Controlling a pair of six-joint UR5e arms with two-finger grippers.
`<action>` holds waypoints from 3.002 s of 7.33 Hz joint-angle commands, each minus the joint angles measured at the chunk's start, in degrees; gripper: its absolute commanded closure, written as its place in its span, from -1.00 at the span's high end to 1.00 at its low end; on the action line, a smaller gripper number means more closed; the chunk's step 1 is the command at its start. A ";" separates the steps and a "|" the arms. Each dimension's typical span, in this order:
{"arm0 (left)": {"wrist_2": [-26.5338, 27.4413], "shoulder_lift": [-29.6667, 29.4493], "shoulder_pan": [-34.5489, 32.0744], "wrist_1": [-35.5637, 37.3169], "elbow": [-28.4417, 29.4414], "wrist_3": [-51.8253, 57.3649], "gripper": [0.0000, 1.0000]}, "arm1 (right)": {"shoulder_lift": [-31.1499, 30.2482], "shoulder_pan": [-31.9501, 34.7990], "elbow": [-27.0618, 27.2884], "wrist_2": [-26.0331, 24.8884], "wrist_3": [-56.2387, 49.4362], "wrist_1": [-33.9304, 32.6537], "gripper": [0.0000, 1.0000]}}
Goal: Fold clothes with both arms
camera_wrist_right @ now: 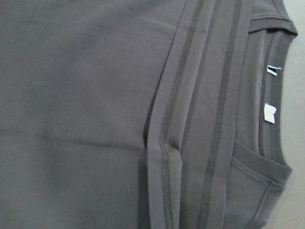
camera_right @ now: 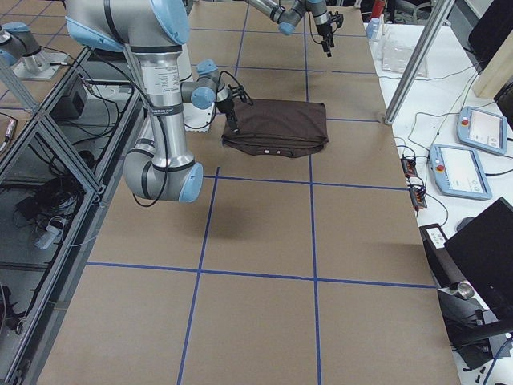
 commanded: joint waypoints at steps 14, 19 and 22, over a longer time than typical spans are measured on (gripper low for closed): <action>0.00 0.08 0.00 0.00 -0.70 -0.09 1.00 | -4.69 6.73 -0.70 4.68 -11.45 -8.52 1.00; -5.27 5.94 5.24 0.62 -14.19 -15.25 1.00 | -6.96 9.46 2.21 11.18 2.20 12.51 1.00; 3.22 9.74 21.65 0.79 -27.83 -34.47 1.00 | -14.01 8.76 3.26 9.53 18.74 27.17 1.00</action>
